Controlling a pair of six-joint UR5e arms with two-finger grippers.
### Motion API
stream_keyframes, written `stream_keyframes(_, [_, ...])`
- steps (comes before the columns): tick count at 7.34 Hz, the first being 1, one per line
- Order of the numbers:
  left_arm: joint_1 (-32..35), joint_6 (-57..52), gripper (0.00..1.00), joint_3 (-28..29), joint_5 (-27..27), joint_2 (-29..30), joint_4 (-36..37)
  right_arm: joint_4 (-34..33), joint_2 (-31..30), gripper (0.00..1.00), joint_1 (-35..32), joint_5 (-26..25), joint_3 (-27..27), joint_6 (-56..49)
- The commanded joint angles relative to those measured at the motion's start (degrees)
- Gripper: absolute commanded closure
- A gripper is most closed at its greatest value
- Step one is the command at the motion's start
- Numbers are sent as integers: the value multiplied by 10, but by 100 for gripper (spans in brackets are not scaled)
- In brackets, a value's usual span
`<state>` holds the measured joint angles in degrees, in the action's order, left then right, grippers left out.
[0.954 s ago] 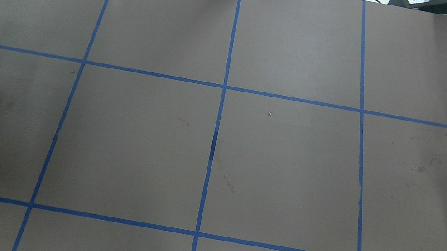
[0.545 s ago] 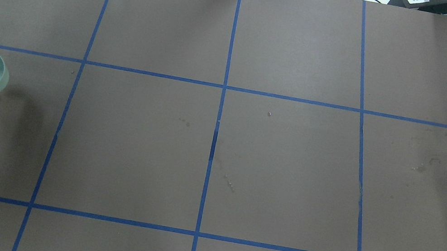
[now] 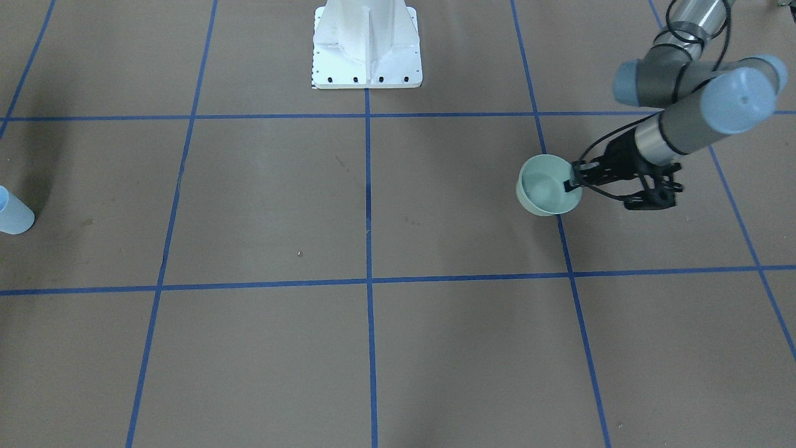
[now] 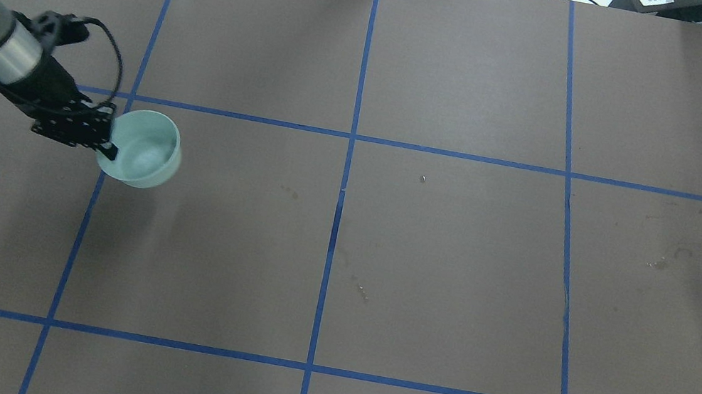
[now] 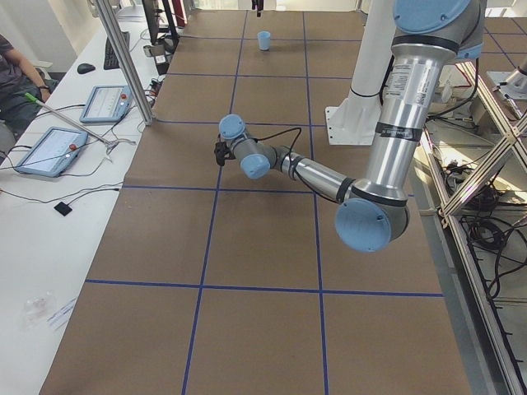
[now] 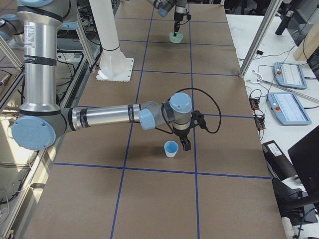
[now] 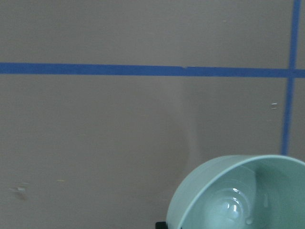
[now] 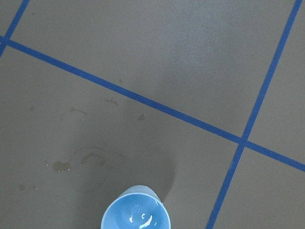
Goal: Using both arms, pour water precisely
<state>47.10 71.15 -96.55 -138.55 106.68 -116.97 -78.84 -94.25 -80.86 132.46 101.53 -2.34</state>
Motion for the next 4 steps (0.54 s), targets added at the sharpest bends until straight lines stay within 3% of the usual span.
stream_keyframes(1, [-111, 94, 100, 6, 113, 137, 110, 0, 0, 0, -4, 0, 0, 1])
stream_keyframes(2, [-134, 94, 100, 31, 141, 199, 158, 0, 0, 0, -4, -1, -1, 0])
stream_keyframes(4, [-155, 96, 100, 125, 166, 272, 152, 0, -1, 0, -7, -1, 0, 0])
